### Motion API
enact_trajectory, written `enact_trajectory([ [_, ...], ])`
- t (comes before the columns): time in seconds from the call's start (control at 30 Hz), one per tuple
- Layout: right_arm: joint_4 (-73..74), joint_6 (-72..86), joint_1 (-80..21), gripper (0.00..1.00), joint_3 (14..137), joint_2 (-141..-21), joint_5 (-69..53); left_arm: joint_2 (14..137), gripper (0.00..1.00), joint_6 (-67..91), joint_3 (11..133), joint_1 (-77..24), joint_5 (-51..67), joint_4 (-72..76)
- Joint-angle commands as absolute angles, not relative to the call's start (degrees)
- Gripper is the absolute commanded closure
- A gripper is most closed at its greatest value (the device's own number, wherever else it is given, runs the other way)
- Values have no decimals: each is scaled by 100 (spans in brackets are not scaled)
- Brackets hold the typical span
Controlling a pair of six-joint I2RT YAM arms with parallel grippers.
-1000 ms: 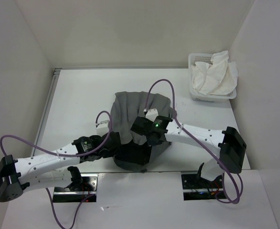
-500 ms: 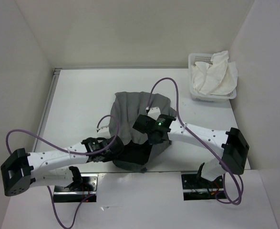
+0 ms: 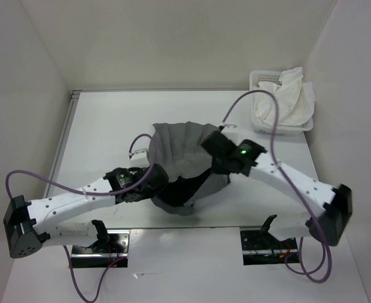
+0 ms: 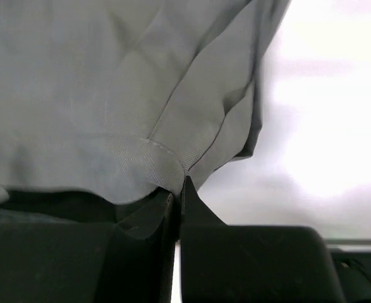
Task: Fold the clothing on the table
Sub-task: Flatten the skirt out
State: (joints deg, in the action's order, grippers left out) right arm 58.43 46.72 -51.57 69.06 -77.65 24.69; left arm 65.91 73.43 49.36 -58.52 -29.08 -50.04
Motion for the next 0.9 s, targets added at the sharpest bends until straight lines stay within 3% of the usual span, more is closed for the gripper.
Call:
enact_trajectory([
  [0.0, 5092, 4492, -4232, 99, 6883, -6577, 2287, 6600, 100, 6761, 5842, -5583, -3647, -5519],
  [0.2, 4764, 4114, -2955, 100, 6521, -5459, 1397, 6706, 100, 6014, 6275, -4967, -3885, -5573],
  [0.47, 4632, 4079, -2953, 100, 6591, -5001, 1171, 6294, 100, 4703, 6723, -3685, -3490, -4765],
  [0.7, 5027, 3613, -2953, 100, 6645, -5080, 599, 6354, 100, 3877, 7549, -3340, -3138, -4684],
  [0.87, 5027, 2903, -2953, 100, 7486, -4702, 272, 6153, 100, 3271, 8453, -3112, -2472, -4466],
])
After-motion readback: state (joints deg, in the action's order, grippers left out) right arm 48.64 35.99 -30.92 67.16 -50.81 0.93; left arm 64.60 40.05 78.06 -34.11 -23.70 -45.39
